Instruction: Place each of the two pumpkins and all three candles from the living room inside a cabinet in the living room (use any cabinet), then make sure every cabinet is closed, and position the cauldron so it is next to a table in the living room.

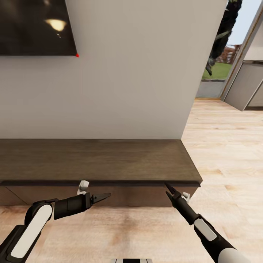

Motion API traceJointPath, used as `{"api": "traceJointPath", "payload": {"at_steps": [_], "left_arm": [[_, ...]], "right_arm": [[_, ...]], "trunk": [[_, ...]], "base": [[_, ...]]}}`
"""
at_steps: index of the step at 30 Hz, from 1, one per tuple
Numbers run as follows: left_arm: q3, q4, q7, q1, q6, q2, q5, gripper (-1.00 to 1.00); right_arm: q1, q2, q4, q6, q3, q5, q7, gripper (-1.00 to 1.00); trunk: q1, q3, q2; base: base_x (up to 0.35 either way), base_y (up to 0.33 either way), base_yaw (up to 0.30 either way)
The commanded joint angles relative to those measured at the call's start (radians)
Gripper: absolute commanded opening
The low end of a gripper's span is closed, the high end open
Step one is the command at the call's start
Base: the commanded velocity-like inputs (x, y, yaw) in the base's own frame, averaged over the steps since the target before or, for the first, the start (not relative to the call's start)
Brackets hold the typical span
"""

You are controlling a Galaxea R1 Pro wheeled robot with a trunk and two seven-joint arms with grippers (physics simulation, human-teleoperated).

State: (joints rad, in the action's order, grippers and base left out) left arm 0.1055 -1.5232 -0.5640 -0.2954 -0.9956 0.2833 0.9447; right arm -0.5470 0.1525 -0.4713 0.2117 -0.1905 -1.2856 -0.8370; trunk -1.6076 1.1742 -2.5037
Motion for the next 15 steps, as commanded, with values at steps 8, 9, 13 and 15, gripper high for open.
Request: {"api": "traceJointPath", "payload": {"at_steps": [8,9,13,15], "left_arm": [[0.000,0.000,-0.004,-0.001,-0.003,0.000,-0.001,1.00],[0.000,0.000,-0.005,-0.001,-0.003,0.000,-0.001,1.00],[0.000,0.000,-0.005,-0.001,-0.003,0.000,-0.001,1.00],[0.000,0.000,-0.005,-0.001,-0.003,0.000,-0.001,1.00]], "right_arm": [[-0.001,0.001,0.000,0.006,-0.004,-0.010,-0.001,1.00],[-0.001,0.001,0.000,0.006,-0.004,-0.010,0.000,1.00],[-0.001,0.001,0.002,0.006,-0.004,-0.010,0.001,1.00],[-0.001,0.001,0.003,0.006,-0.004,-0.010,0.001,1.00]], "trunk": [[0.000,0.001,0.000],[0.000,0.001,0.000],[0.000,0.001,0.000],[0.000,0.001,0.000]], "base": [[0.056,-0.027,0.000],[0.103,-0.105,0.000],[0.039,-0.042,0.000],[0.008,-0.008,0.000]]}}
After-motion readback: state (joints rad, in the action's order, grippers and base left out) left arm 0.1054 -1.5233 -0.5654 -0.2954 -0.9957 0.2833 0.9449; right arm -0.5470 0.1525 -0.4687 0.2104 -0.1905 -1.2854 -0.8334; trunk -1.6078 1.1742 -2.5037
